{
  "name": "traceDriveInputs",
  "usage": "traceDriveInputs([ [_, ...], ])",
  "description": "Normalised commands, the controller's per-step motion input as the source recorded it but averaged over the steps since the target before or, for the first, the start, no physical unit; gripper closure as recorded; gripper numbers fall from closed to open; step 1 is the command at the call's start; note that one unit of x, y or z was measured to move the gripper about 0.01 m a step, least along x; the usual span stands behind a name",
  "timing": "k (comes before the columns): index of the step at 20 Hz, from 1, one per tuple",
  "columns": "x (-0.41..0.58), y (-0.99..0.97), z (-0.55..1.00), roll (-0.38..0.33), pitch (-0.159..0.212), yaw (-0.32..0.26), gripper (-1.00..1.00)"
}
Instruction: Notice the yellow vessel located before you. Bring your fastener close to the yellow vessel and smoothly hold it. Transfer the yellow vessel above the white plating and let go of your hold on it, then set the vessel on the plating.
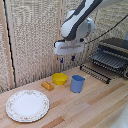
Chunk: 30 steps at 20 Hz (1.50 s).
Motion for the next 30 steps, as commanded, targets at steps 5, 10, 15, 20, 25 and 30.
traceDriveInputs([
  [5, 0.347, -0.29, -0.35, 0.000, 0.020, 0.043, -1.00],
  [10, 0.348, -0.31, -0.33, 0.000, 0.025, 0.041, -1.00],
  [15, 0.377, -0.33, -0.33, 0.000, 0.036, 0.045, -1.00],
  [20, 0.337, -0.36, -0.27, 0.000, 0.058, 0.061, -1.00],
  [25, 0.177, -0.15, -0.15, 0.000, 0.060, 0.016, 1.00],
  [30, 0.001, 0.00, -0.07, -0.006, 0.015, 0.000, 1.00],
])
